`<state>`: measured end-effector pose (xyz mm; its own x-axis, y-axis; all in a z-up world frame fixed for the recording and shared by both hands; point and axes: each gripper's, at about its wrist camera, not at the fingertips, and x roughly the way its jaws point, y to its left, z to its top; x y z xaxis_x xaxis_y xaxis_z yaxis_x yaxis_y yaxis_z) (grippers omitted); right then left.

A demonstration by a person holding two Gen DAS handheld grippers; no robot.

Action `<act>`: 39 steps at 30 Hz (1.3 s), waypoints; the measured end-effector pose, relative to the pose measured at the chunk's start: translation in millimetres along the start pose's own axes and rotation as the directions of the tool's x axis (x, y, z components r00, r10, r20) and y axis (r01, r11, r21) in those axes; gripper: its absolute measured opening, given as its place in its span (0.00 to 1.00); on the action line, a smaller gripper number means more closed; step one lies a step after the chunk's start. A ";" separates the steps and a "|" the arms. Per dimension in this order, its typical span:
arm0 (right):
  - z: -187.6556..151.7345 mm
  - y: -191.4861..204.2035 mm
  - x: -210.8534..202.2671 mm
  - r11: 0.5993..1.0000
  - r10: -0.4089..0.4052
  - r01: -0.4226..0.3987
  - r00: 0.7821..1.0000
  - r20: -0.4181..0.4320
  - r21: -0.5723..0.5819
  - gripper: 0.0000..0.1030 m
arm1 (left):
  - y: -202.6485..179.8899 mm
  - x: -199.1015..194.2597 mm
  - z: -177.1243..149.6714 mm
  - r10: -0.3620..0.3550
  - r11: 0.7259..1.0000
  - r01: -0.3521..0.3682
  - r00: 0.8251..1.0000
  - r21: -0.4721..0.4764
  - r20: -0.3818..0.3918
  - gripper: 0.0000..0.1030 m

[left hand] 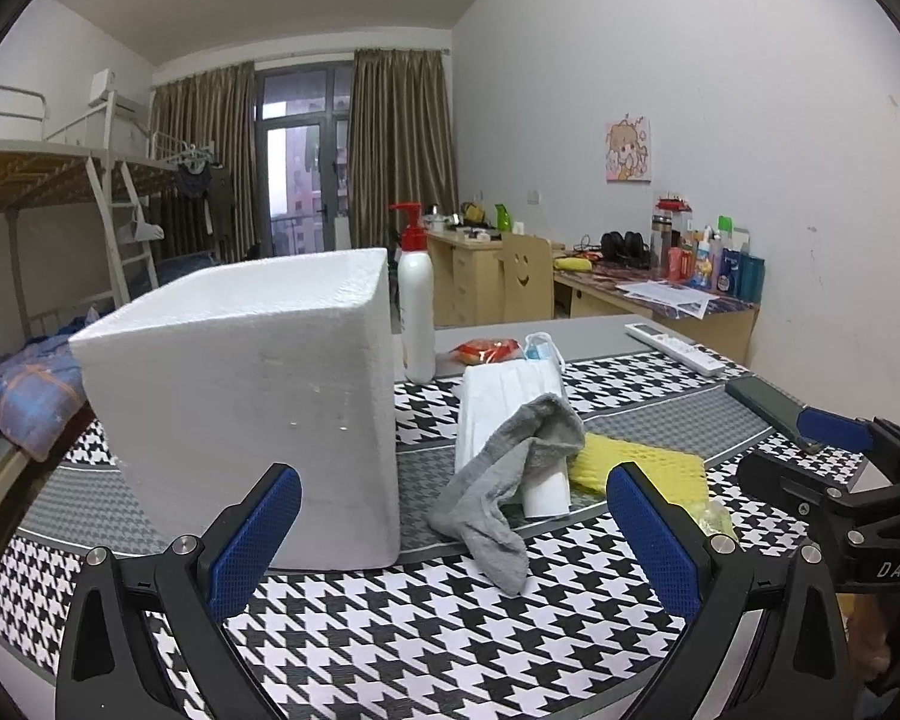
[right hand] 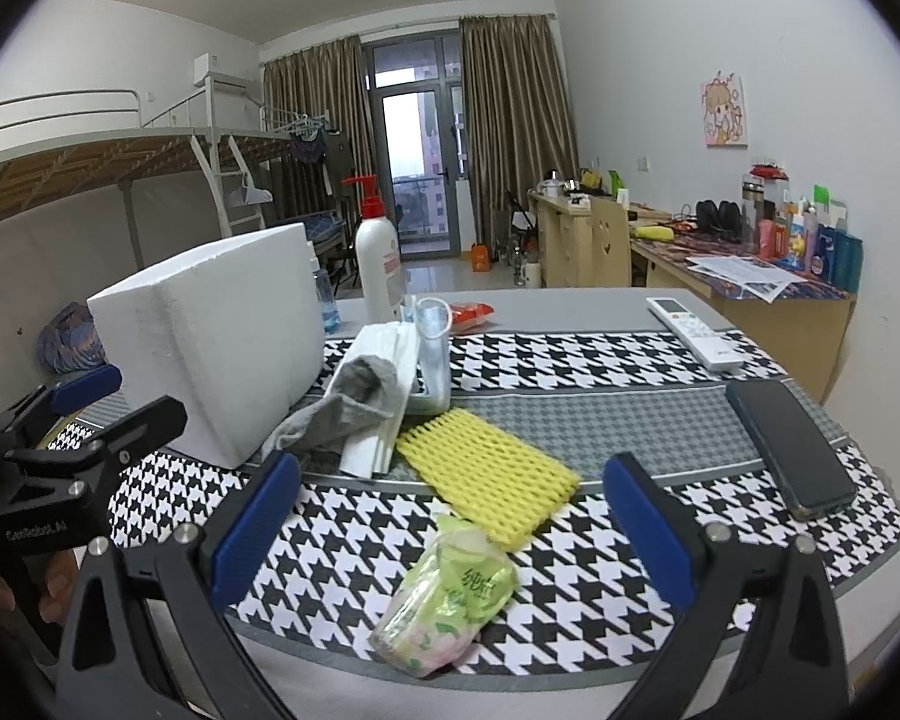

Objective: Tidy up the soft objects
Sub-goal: 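Move the left tool to the grey sock while the right tool approaches the yellow foam net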

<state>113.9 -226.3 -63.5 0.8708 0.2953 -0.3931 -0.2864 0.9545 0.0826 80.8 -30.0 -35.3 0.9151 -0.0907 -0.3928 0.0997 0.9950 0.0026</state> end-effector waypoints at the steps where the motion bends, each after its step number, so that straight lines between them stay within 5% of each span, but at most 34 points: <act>1: 0.8 -1.0 1.5 1.000 0.003 -0.003 1.000 -0.002 0.001 0.99 | -0.7 1.4 0.2 -0.002 1.000 0.002 1.000 0.000 -0.003 0.99; 39: 12.2 -37.0 49.4 0.999 0.036 -0.035 0.991 -0.132 0.015 0.99 | -28.7 68.1 -0.9 0.001 1.000 -0.001 0.982 0.001 -0.191 0.94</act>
<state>172.4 -246.5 -74.7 0.7993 0.3217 -0.5076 -0.3104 0.9443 0.1098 139.9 -64.7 -62.9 0.8239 -0.0803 -0.5610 0.0994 0.9950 0.0036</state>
